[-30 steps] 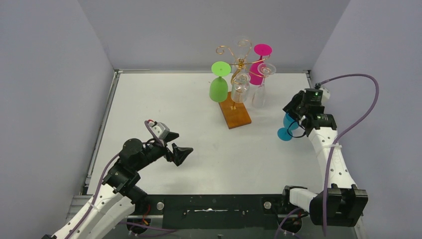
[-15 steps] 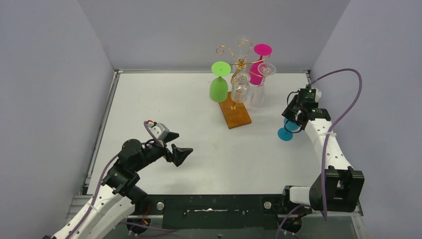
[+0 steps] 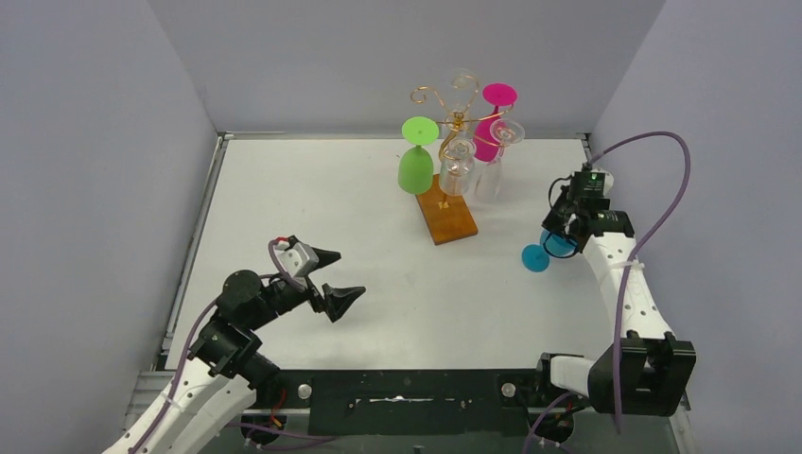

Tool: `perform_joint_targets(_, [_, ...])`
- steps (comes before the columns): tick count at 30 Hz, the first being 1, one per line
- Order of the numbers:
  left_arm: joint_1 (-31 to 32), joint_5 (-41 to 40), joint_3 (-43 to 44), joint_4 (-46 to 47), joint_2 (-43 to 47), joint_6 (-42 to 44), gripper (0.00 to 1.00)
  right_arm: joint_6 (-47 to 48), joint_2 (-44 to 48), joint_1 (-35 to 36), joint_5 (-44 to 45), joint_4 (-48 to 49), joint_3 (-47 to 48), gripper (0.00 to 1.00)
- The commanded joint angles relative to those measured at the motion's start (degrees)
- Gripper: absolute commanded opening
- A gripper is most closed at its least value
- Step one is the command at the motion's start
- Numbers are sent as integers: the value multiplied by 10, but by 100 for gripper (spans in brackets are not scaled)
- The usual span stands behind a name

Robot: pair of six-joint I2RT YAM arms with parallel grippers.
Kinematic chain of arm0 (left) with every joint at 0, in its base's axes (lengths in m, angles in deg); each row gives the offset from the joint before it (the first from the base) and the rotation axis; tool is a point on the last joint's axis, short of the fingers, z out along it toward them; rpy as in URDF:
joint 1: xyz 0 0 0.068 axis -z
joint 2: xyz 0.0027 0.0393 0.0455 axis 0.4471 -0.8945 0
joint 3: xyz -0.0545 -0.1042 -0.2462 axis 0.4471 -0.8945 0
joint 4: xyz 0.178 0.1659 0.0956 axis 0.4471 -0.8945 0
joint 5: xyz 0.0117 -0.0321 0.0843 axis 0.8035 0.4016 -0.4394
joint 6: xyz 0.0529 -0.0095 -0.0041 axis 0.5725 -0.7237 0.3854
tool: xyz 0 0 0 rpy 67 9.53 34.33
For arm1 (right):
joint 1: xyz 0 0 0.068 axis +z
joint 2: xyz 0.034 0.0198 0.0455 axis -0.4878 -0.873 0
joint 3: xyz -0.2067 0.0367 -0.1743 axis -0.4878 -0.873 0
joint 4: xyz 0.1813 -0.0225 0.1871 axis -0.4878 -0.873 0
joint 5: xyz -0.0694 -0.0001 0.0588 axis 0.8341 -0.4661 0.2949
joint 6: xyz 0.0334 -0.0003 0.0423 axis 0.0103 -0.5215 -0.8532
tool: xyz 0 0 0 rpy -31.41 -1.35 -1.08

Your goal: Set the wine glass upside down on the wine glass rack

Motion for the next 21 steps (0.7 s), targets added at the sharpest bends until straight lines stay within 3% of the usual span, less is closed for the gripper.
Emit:
perform_joint_targets(1, [1, 38, 25, 21, 16, 71, 97, 9, 53, 0, -8, -38, 18, 0])
perform_joint_targets(7, [1, 38, 32, 3, 12, 114, 97, 37, 96, 3, -82, -86, 43, 0])
perform_joint_targets(13, [1, 35, 25, 21, 7, 173, 98, 78, 159, 5, -229, -115, 41, 0])
perform_joint_targets(21, [2, 161, 34, -1, -27, 305, 96, 68, 196, 44, -436, -109, 17, 0])
